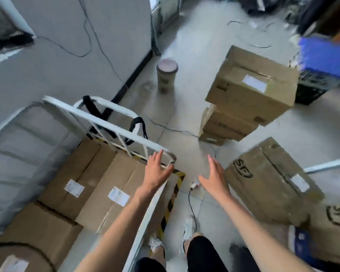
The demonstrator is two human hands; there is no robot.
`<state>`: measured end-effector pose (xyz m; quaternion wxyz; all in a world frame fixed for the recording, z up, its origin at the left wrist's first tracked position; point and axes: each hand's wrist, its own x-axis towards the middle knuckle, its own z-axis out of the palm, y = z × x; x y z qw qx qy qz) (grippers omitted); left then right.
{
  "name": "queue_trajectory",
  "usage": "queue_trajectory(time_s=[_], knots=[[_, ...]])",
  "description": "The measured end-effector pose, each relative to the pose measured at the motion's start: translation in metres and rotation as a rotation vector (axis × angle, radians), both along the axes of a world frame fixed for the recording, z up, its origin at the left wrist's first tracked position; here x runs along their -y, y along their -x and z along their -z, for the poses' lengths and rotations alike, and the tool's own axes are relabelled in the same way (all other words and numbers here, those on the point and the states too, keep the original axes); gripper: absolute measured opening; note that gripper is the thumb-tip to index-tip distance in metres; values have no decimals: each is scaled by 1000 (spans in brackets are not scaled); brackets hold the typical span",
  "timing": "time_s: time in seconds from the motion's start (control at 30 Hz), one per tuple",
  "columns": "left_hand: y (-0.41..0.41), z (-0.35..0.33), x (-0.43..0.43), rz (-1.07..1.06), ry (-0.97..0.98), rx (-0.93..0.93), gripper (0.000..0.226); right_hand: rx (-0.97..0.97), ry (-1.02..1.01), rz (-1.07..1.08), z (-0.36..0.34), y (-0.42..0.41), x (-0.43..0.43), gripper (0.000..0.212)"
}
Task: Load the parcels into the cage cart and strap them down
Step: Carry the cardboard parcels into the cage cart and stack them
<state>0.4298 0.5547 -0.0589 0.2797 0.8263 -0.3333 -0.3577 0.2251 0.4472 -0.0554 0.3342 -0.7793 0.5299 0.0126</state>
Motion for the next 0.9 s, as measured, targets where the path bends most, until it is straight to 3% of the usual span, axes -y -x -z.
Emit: queue_trajectory(time_s=[0.1, 0.27, 0.47, 0.7, 0.9], knots=[[61, -17, 56, 158, -10, -8, 91, -3, 16, 203, -8, 88, 21, 83], [187, -38, 140, 393, 42, -25, 76, 31, 15, 471, -20, 221, 41, 82], [328, -39, 216, 623, 40, -28, 76, 96, 22, 713, -22, 346, 74, 83], [397, -22, 267, 792, -88, -13, 90, 137, -7, 894, -13, 404, 100, 85], [412, 8, 311, 831, -124, -24, 78, 147, -81, 959, 9, 422, 123, 85]])
